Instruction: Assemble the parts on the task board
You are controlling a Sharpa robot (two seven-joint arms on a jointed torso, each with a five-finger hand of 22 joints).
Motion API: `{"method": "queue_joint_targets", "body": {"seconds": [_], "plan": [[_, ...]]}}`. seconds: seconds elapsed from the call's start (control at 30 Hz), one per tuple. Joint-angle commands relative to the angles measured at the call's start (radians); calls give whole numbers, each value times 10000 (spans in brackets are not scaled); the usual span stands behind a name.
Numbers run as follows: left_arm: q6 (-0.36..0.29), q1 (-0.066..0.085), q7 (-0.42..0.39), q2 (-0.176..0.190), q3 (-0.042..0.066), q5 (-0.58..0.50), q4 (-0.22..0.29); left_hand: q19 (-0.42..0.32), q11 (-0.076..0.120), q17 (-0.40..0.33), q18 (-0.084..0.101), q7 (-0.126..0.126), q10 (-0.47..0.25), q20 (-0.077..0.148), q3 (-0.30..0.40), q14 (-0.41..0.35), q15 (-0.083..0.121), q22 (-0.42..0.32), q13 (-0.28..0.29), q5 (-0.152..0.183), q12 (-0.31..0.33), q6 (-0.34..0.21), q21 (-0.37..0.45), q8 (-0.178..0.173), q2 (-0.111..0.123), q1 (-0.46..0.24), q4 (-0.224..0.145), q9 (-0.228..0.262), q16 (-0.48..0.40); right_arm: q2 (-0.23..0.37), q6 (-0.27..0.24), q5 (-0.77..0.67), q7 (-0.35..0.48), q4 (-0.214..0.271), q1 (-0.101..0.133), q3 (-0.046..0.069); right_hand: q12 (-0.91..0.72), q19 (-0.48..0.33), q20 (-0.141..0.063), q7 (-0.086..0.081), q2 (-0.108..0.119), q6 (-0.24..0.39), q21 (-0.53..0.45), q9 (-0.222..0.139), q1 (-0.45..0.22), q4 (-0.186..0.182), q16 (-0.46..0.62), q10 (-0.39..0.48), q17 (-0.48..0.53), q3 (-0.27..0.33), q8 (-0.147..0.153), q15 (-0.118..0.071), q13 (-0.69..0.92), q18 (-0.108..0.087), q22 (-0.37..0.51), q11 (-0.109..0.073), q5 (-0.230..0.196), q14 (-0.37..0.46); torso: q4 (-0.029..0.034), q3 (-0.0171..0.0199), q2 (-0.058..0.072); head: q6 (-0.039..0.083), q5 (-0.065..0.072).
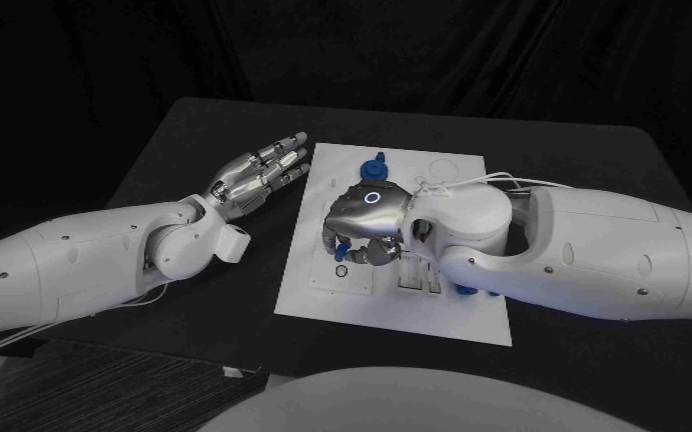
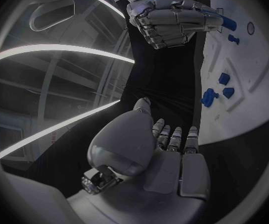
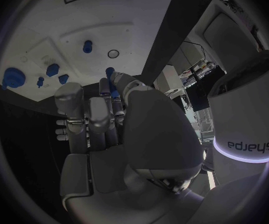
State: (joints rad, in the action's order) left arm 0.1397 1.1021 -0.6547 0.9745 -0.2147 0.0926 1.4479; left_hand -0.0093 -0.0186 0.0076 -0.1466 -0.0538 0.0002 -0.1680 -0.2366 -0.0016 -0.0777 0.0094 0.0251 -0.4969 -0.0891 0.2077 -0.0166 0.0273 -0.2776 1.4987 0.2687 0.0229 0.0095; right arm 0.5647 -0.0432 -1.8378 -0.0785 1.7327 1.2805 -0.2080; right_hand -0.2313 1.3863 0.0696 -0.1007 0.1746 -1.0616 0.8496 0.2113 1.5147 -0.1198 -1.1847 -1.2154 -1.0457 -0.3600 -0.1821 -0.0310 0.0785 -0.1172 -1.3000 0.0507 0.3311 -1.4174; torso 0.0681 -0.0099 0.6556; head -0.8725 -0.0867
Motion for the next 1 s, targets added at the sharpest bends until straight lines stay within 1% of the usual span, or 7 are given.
{"method": "queue_joint_targets", "body": {"seconds": [0.03,0.27,0.4,0.5,0.7,1.0], "plan": [[71,-13,-141,-1,9,-5,35,101,-80,-76,-36,-16,23,-18,296,16,-120,-76,-74,-104,-188,108,159,121,80,177,-119,89,-95,-104,638,-471,-304,-68,-80,5,209,-59,8,-116,-272,-348,-288,739,297,68,243,-86,136,-232,-380,16,-62,-42,-1105,-34,-35,65,-2,-1,-6,-2,-6],[74,-14,-146,21,9,-5,50,102,-79,-76,-38,-17,23,-15,296,16,-117,-75,-74,-108,-189,116,158,125,86,180,-122,89,-95,-295,711,-824,-297,-236,-257,5,225,-78,12,-122,-266,-353,-302,750,272,81,275,-101,168,-224,-374,24,-58,-43,-1102,-29,-66,88,-9,-9,-16,-2,-17],[76,-15,-153,28,9,-5,54,102,-79,-76,-38,-17,23,-15,296,16,-117,-75,-74,-108,-189,116,158,125,86,180,-122,89,-95,-365,707,-878,-287,-293,-357,5,226,-81,13,-122,-266,-354,-309,750,270,81,280,-102,174,-223,-373,24,-58,-44,-1100,-29,-68,91,-7,-1,-16,-2,-22],[78,-15,-154,36,9,-5,56,102,-79,-76,-38,-17,23,-15,296,16,-117,-75,-74,-108,-189,116,158,125,86,180,-122,89,-95,-411,692,-896,-282,-330,-410,5,229,-91,14,-123,-266,-356,-336,753,264,84,295,-107,191,-221,-373,26,-57,-49,-1094,-29,-75,99,1,-2,-12,-2,-9],[88,-16,-155,43,9,-5,55,102,-79,-76,-38,-17,23,-15,296,16,-117,-75,-74,-108,-189,116,158,125,86,180,-122,89,-95,-462,697,-910,-294,-386,-460,5,233,-104,16,-122,-265,-358,-351,759,254,95,312,-123,208,-219,-368,28,-52,-52,-1091,-31,-85,111,-4,-10,-24,-2,-13],[110,-26,-158,30,9,-5,39,103,-77,-76,-40,-17,23,-15,299,16,-119,-72,-74,-111,-186,120,157,129,90,185,-125,89,-95,-500,734,-915,-301,-462,-526,5,239,-128,18,-121,-260,-349,-391,765,252,118,340,-144,236,-220,-356,28,-46,-59,-1082,-35,-89,131,-8,0,-6,-2,6]]}}
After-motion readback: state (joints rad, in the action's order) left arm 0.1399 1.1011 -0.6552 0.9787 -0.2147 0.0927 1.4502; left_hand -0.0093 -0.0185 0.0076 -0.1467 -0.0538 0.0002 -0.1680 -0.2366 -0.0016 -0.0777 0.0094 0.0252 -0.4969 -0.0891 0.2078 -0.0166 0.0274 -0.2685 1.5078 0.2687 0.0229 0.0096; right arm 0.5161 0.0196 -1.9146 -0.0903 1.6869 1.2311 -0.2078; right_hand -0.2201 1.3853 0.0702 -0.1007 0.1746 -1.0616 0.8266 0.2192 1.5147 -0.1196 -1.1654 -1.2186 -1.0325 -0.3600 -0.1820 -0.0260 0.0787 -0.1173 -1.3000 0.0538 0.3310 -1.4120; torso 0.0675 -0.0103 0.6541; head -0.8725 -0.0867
